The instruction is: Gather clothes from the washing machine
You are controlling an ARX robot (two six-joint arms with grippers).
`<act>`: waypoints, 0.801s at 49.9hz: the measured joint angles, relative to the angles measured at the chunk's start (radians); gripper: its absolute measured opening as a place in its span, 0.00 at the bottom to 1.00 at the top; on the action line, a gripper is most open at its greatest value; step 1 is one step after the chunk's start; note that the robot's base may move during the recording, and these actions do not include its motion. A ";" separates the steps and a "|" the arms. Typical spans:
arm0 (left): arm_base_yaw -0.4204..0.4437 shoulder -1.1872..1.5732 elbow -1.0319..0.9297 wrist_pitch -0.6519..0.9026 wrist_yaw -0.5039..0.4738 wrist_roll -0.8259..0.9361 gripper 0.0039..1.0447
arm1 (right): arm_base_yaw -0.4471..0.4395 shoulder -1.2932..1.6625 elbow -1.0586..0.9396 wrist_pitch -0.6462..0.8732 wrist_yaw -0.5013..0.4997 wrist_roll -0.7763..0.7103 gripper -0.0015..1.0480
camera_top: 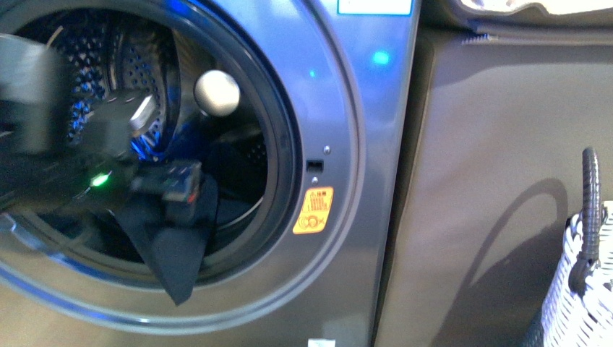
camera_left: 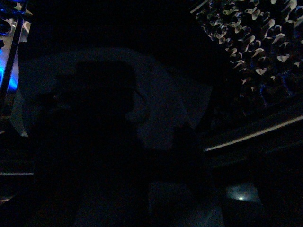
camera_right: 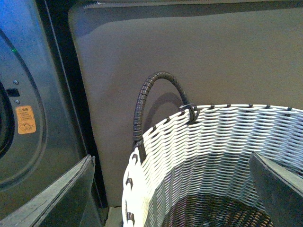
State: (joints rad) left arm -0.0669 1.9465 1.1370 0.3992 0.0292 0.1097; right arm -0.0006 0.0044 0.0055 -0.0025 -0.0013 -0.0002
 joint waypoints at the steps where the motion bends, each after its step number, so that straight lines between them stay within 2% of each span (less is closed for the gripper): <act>1: 0.000 0.010 0.015 -0.007 -0.002 0.000 0.94 | 0.000 0.000 0.000 0.000 0.000 0.000 0.93; 40: 0.018 0.276 0.416 -0.197 -0.005 -0.023 0.94 | 0.000 0.000 0.000 0.000 0.000 0.000 0.93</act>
State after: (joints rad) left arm -0.0486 2.2223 1.5532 0.2020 0.0242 0.0864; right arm -0.0006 0.0044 0.0055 -0.0025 -0.0013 -0.0002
